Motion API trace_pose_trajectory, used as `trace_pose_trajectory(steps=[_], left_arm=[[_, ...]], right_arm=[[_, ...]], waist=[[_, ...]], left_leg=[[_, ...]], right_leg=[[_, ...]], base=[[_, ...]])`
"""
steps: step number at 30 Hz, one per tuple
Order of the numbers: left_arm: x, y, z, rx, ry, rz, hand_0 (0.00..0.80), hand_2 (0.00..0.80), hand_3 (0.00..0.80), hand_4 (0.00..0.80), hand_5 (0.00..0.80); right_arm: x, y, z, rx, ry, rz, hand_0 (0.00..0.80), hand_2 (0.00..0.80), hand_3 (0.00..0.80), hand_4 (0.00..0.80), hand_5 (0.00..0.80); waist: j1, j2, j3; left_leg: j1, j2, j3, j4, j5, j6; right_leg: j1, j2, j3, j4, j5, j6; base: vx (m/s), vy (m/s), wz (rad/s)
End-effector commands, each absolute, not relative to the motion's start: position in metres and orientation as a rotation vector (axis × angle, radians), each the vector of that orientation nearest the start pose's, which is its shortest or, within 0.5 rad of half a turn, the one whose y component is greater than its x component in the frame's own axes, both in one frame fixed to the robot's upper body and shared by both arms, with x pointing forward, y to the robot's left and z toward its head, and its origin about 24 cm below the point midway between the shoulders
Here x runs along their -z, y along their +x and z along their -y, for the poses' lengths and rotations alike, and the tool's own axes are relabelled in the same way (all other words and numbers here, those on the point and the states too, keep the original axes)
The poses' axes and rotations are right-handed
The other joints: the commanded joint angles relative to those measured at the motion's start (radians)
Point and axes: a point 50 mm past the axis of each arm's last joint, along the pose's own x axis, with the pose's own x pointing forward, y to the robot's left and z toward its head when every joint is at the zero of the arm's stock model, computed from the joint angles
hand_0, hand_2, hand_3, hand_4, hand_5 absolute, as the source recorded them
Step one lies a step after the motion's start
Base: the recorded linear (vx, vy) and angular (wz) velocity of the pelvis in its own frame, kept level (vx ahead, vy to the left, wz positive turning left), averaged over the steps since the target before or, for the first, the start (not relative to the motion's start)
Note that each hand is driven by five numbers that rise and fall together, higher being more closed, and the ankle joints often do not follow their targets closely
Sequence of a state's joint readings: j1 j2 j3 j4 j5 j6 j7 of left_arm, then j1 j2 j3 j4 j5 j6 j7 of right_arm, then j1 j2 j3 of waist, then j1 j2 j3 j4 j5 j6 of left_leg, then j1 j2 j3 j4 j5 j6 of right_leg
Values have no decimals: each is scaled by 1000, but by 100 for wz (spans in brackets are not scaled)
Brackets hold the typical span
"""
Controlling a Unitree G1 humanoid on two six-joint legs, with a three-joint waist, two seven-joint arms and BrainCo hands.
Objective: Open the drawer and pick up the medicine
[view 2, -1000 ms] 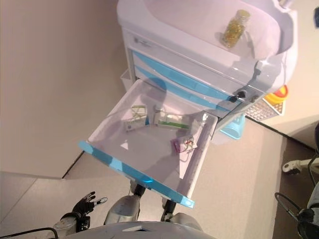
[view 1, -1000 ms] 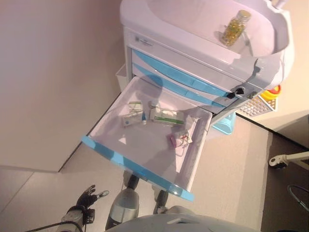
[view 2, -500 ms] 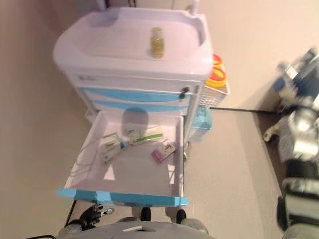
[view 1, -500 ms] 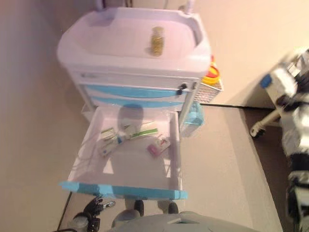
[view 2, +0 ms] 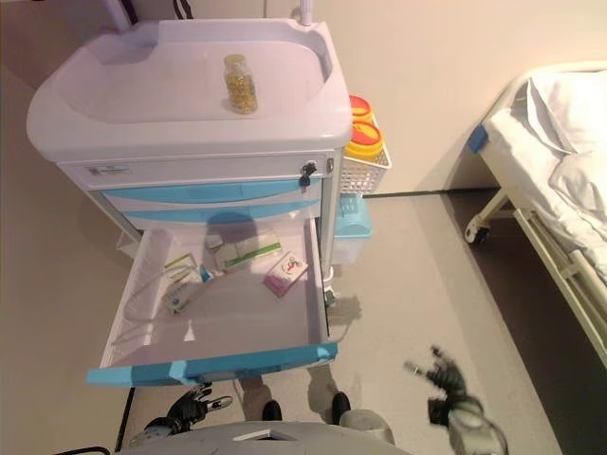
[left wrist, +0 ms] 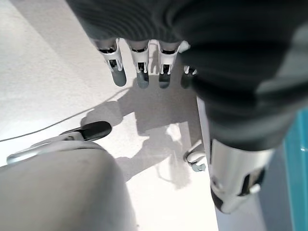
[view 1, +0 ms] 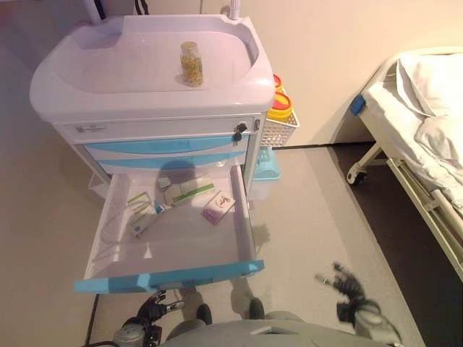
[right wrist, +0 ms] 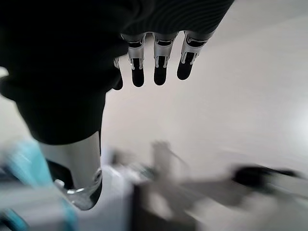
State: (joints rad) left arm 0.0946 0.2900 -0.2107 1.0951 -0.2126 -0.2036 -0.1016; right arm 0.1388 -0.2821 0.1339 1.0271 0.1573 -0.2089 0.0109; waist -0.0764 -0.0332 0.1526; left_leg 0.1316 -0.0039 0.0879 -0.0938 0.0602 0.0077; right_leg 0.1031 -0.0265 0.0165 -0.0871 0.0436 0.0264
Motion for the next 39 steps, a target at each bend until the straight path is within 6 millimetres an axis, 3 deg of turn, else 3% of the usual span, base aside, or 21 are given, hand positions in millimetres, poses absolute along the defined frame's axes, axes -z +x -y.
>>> trace_pose_trajectory(steps=[1,4,10,13,14,18,22,26,27,29,30,37,39], left_arm=[[137,132,-227,71,136,-835,0,0,0,0,0],[129,148,-216,98,116,-748,0,0,0,0,0],[94,205,-212,129,163,-538,0,0,0,0,0],[67,238,-220,129,220,-442,0,0,0,0,0],[67,238,-220,128,220,-442,0,0,0,0,0],[28,276,-237,111,310,-345,0,0,0,0,0],[-26,314,-273,31,376,-278,0,0,0,0,0],[-110,348,-321,-138,429,-215,0,0,0,0,0],[-142,354,-338,-218,427,-182,0,0,0,0,0],[-179,358,-354,-334,420,-128,0,0,0,0,0],[-195,358,-362,-380,412,-106,0,0,0,0,0],[-288,345,-388,-733,299,158,0,0,0,0,0],[-304,342,-388,-806,264,252,0,0,0,0,0]], right_arm=[[140,109,243,48,-146,-886,0,0,0,0,0],[140,110,238,9,-129,-861,0,0,0,0,0],[107,166,244,-92,-182,-637,0,0,0,0,0],[91,189,244,-138,-188,-556,0,0,0,0,0],[91,189,244,-138,-188,-556,0,0,0,0,0],[74,205,246,-144,-184,-467,0,0,0,0,0],[66,208,253,-157,-199,-455,0,0,0,0,0],[62,205,263,-166,-239,-442,0,0,0,0,0],[60,204,265,-165,-246,-430,0,0,0,0,0],[59,203,265,-160,-255,-413,0,0,0,0,0],[59,201,264,-159,-258,-410,0,0,0,0,0],[59,200,262,-137,-281,-380,0,0,0,0,0],[61,199,260,-138,-284,-378,0,0,0,0,0]], waist=[[-2,21,34],[-11,47,83],[-35,66,224],[-42,64,272],[-42,64,271],[-70,58,304],[-112,50,320],[-157,41,329],[-174,36,332],[-197,28,337],[-206,31,339],[-239,21,343],[-242,18,340]], left_leg=[[-6,-44,-34,63,-152,39],[-67,-52,-41,128,-156,48],[-238,-58,-18,259,-151,45],[-333,-54,-9,326,-146,45],[-336,-54,-8,327,-147,45],[-431,-56,11,420,-162,48],[-508,-57,37,503,-186,53],[-562,-53,64,564,-211,61],[-581,-51,73,584,-221,65],[-609,-46,87,611,-232,69],[-609,-45,80,628,-268,66],[-674,-31,92,723,-329,82],[-686,-29,89,744,-345,87]], right_leg=[[-69,-35,-27,148,-52,67],[-132,-35,-22,219,-71,51],[-291,-25,-5,339,-96,23],[-387,-18,4,403,-101,8],[-389,-18,5,404,-101,8],[-486,-7,24,460,-103,-8],[-569,5,56,501,-98,-16],[-631,20,88,538,-100,-19],[-652,27,99,548,-101,-20],[-681,36,109,560,-100,-22],[-683,43,114,577,-130,-19],[-750,64,136,633,-151,-27],[-763,70,140,654,-161,-29]], base=[[13,86,-5],[-54,114,-4],[-173,79,-5],[-132,20,-17],[-67,15,-7],[-28,47,-4],[0,94,-19],[11,103,-15],[-4,74,-19],[18,88,-10],[62,95,-13],[18,66,-18],[24,31,-29]])
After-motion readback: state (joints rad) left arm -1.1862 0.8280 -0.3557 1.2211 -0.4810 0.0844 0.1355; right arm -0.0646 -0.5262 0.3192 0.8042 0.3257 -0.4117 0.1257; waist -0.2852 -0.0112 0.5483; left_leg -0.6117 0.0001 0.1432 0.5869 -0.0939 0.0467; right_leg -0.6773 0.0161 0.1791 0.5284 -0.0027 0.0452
